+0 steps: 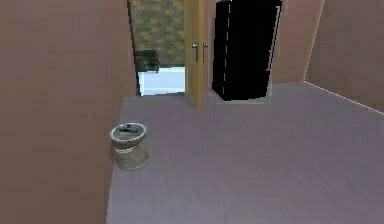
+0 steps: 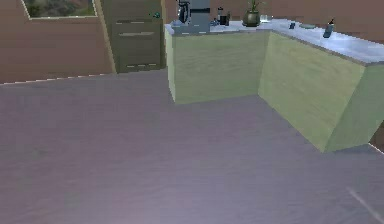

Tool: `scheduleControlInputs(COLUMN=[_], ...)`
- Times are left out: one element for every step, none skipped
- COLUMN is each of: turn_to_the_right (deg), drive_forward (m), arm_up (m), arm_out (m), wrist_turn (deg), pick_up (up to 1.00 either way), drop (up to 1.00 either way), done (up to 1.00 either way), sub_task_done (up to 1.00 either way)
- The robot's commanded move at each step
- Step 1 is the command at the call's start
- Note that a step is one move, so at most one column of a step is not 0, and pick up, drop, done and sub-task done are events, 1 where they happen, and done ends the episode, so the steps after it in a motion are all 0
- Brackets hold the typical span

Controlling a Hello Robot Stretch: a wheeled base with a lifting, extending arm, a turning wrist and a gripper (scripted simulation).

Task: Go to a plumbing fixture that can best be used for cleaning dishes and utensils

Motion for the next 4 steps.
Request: scheduleControlInputs(turn_to_the_right=[-3.0, 0.0, 0.0, -6.0], drive_forward=[0.0, 1.0, 0.65, 0.0], arm_up=[0.0, 0.0, 0.0, 0.0], arm_out=[0.0, 0.0, 0.0, 0.0], wrist_turn=[0.0, 0.0, 0.0, 0.0], pick_up=[0.0, 0.0, 0.0, 0.0], drop=[0.0, 0.0, 0.0, 0.0], done=[0.0, 0.0, 0.0, 0.0], sub_task_done=[0.0, 0.0, 0.0, 0.0])
